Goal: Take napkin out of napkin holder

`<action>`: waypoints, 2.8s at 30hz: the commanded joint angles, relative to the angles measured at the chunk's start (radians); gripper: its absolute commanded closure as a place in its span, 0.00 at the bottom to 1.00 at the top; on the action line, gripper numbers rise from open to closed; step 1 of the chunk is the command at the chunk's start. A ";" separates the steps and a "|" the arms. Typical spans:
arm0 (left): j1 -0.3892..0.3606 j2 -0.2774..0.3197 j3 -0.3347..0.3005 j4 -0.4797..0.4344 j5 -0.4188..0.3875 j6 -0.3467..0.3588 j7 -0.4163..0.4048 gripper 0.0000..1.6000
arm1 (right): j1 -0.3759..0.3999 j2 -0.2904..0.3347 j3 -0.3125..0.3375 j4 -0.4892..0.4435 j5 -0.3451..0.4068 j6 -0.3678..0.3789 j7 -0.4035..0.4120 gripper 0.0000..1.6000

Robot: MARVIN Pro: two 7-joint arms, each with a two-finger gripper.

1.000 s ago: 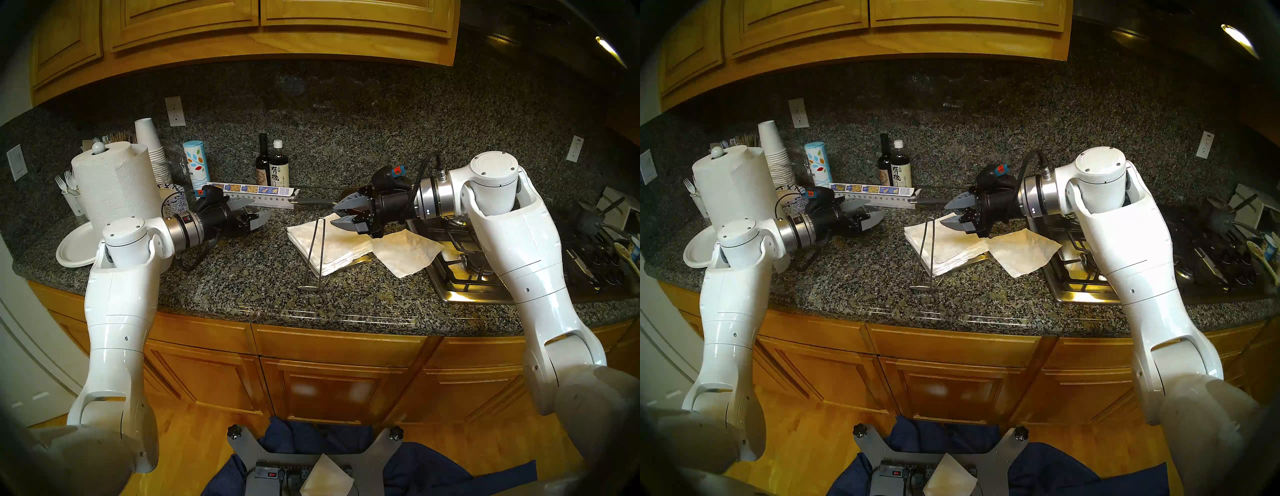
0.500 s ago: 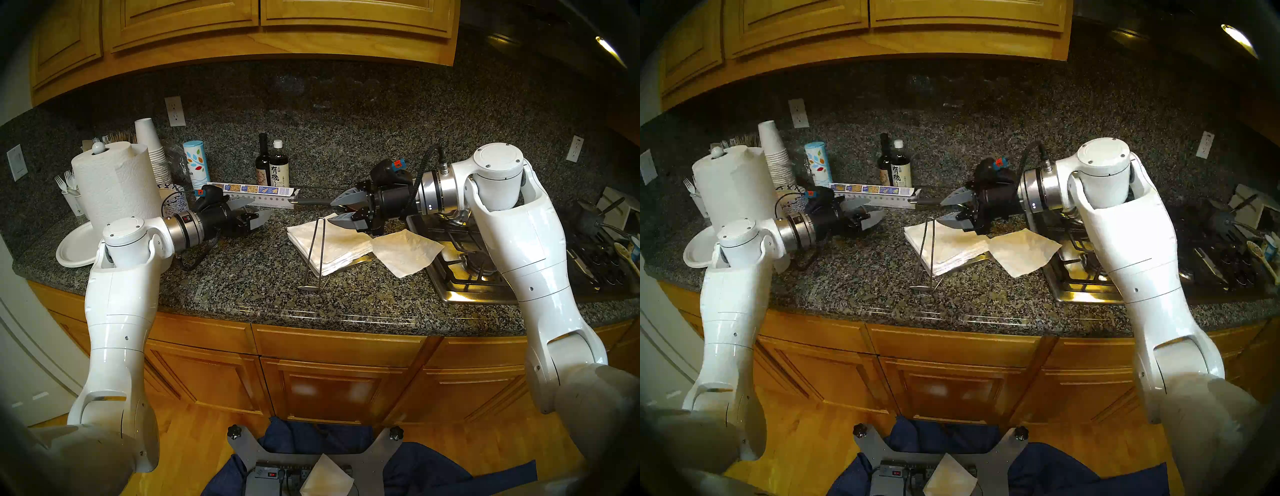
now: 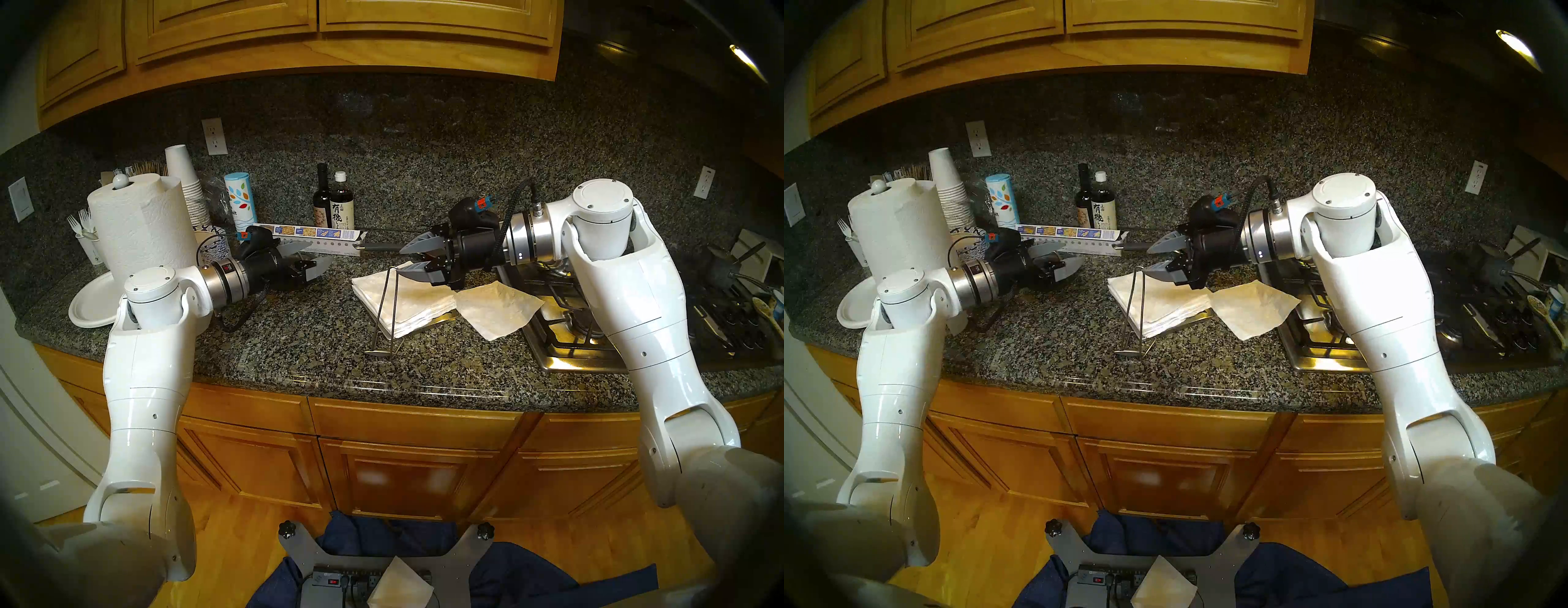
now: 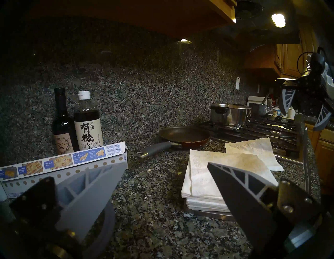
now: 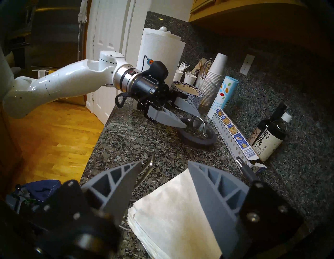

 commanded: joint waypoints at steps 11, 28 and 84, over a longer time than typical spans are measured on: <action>-0.019 0.003 -0.020 -0.033 -0.012 0.002 -0.003 0.00 | 0.059 -0.032 -0.016 0.059 -0.024 -0.032 -0.029 0.30; -0.022 0.012 -0.022 -0.010 -0.009 -0.001 -0.008 0.00 | 0.106 -0.064 -0.041 0.221 -0.086 -0.091 -0.046 0.27; -0.068 0.015 -0.003 0.057 -0.010 -0.032 -0.049 0.00 | 0.012 -0.019 0.002 0.010 -0.069 -0.006 0.025 0.31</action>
